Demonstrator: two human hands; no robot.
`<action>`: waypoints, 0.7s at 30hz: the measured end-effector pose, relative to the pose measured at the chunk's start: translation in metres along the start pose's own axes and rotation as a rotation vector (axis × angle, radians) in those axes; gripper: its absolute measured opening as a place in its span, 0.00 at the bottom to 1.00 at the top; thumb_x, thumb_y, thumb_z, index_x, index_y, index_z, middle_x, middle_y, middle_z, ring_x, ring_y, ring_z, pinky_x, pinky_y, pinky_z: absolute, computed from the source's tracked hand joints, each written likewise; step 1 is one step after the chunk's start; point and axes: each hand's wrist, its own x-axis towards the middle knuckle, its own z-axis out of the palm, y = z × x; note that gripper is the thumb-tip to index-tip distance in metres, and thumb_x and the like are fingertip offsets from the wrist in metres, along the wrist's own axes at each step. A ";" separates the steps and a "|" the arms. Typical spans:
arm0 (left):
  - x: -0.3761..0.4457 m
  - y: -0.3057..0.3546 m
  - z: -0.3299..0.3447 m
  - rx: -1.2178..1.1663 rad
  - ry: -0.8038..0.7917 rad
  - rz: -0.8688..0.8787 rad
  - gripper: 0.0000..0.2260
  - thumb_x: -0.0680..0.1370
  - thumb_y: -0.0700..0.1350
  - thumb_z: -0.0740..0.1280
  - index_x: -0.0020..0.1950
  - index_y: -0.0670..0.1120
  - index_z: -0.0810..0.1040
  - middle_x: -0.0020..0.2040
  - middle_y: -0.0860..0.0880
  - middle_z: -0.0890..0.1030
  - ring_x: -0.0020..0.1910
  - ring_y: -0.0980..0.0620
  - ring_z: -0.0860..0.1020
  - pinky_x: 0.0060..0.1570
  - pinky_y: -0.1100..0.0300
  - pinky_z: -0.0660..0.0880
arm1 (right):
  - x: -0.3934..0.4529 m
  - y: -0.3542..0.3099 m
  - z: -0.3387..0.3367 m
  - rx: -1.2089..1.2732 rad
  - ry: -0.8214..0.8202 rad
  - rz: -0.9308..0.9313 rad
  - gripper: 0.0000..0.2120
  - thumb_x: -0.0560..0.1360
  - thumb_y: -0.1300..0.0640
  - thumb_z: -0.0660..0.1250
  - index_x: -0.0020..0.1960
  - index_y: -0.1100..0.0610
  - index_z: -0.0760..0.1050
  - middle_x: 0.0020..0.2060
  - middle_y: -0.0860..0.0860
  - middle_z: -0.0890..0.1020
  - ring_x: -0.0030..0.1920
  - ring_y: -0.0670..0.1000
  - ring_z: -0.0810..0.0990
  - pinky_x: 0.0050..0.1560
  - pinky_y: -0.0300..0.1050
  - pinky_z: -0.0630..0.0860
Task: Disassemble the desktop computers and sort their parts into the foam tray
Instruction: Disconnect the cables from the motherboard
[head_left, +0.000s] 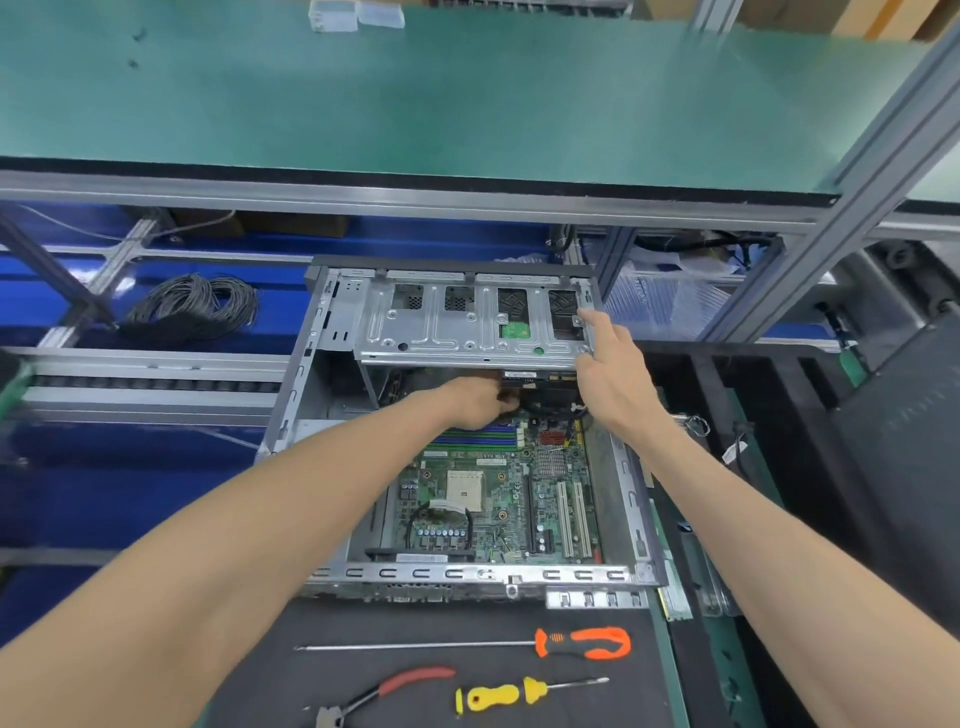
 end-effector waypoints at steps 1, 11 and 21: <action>-0.005 -0.002 -0.001 0.040 0.000 0.017 0.20 0.85 0.57 0.55 0.65 0.43 0.75 0.55 0.44 0.76 0.53 0.43 0.75 0.47 0.57 0.66 | -0.001 -0.001 0.000 -0.013 0.001 -0.002 0.26 0.80 0.58 0.55 0.77 0.47 0.58 0.76 0.53 0.62 0.69 0.58 0.69 0.67 0.59 0.68; -0.060 -0.024 0.003 0.141 0.146 0.189 0.08 0.81 0.47 0.68 0.52 0.44 0.80 0.48 0.49 0.76 0.48 0.50 0.72 0.47 0.57 0.67 | -0.009 -0.006 -0.004 -0.143 -0.035 -0.032 0.28 0.78 0.51 0.62 0.76 0.51 0.60 0.79 0.55 0.53 0.74 0.61 0.63 0.67 0.60 0.71; -0.107 -0.011 0.011 0.164 0.301 0.223 0.07 0.81 0.49 0.66 0.49 0.48 0.80 0.45 0.51 0.75 0.46 0.48 0.76 0.49 0.52 0.74 | -0.049 -0.008 -0.006 -0.447 -0.102 -0.374 0.27 0.75 0.49 0.66 0.72 0.51 0.66 0.77 0.54 0.60 0.77 0.57 0.58 0.69 0.65 0.65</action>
